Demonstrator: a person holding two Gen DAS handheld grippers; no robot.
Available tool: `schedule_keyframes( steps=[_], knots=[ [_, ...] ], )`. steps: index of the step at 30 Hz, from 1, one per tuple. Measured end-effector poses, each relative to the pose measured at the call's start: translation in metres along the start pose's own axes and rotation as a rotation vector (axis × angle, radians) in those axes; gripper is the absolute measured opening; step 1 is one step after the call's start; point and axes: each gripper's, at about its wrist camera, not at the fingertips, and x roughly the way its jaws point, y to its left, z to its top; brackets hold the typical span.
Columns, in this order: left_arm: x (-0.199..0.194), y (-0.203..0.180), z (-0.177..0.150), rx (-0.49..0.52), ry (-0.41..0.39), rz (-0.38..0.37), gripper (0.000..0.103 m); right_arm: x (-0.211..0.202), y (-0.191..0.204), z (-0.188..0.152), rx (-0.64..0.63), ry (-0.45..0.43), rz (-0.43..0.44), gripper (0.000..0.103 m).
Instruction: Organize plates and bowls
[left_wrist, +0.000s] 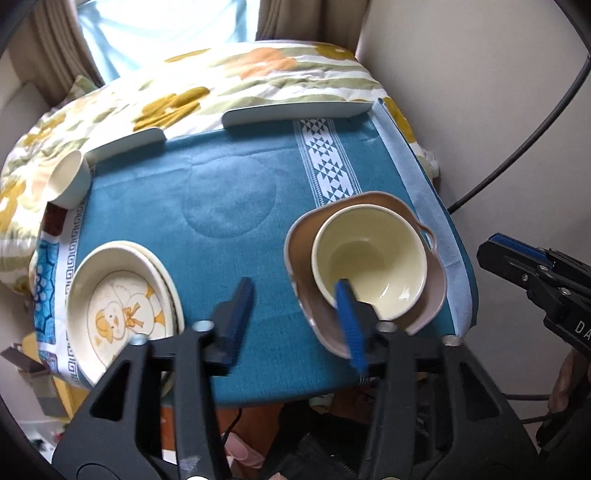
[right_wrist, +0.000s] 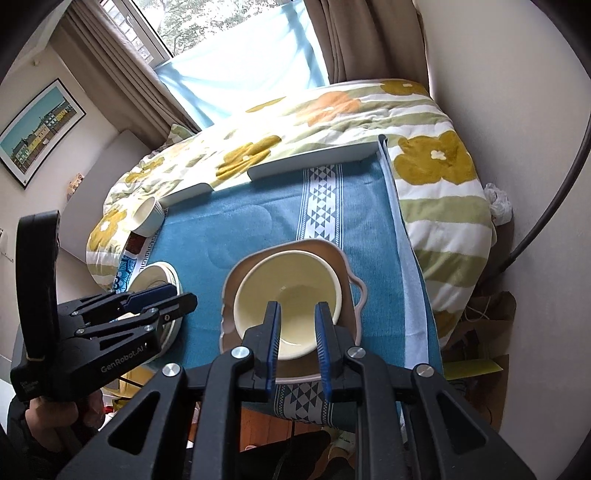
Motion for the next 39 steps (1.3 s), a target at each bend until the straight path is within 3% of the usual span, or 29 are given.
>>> schedule_keyframes(
  steps=[1, 2, 3, 4, 9, 14, 17, 21, 27, 30, 31, 36, 37, 39],
  knots=[
    [-0.006, 0.005, -0.004, -0.022, -0.024, 0.007, 0.089, -0.002, 0.001, 0.001, -0.005, -0.01, 0.009, 0.06],
    [-0.014, 0.011, -0.008, -0.045, -0.05, 0.015, 0.099, -0.004, 0.003, 0.002, -0.007, -0.019, 0.017, 0.071],
    [-0.021, 0.018, -0.012, -0.066, -0.069, 0.024, 0.099, -0.005, 0.005, 0.003, -0.01, -0.03, 0.029, 0.085],
    [-0.026, 0.025, -0.015, -0.085, -0.078, 0.031, 0.099, -0.006, 0.007, 0.005, -0.018, -0.037, 0.041, 0.085],
    [-0.06, 0.072, -0.027, -0.197, -0.153, 0.07, 0.099, -0.003, 0.036, 0.021, -0.117, -0.073, 0.055, 0.086],
    [-0.096, 0.139, -0.023, -0.333, -0.261, 0.119, 0.099, 0.004, 0.086, 0.053, -0.241, -0.113, 0.129, 0.086],
    [-0.101, 0.185, -0.014, -0.396, -0.267, 0.115, 0.099, 0.018, 0.122, 0.074, -0.324, -0.123, 0.153, 0.086],
    [-0.096, 0.246, 0.002, -0.486, -0.277, 0.122, 0.099, 0.055, 0.172, 0.106, -0.393, -0.059, 0.187, 0.086],
    [-0.063, 0.337, 0.025, -0.636, -0.265, 0.118, 0.099, 0.132, 0.232, 0.156, -0.33, -0.039, 0.208, 0.086],
    [-0.032, 0.376, 0.038, -0.689, -0.237, 0.089, 0.098, 0.189, 0.263, 0.176, -0.328, 0.053, 0.224, 0.086],
    [-0.02, 0.388, 0.042, -0.7, -0.224, 0.079, 0.096, 0.212, 0.273, 0.181, -0.321, 0.089, 0.236, 0.086],
    [0.05, 0.432, 0.063, -0.733, -0.122, -0.001, 0.067, 0.308, 0.303, 0.188, -0.304, 0.217, 0.242, 0.084],
    [0.064, 0.439, 0.066, -0.736, -0.1, -0.015, 0.063, 0.324, 0.307, 0.187, -0.292, 0.244, 0.252, 0.074],
    [0.087, 0.451, 0.072, -0.749, -0.071, -0.04, 0.053, 0.35, 0.311, 0.185, -0.267, 0.295, 0.269, 0.065]
  ],
)
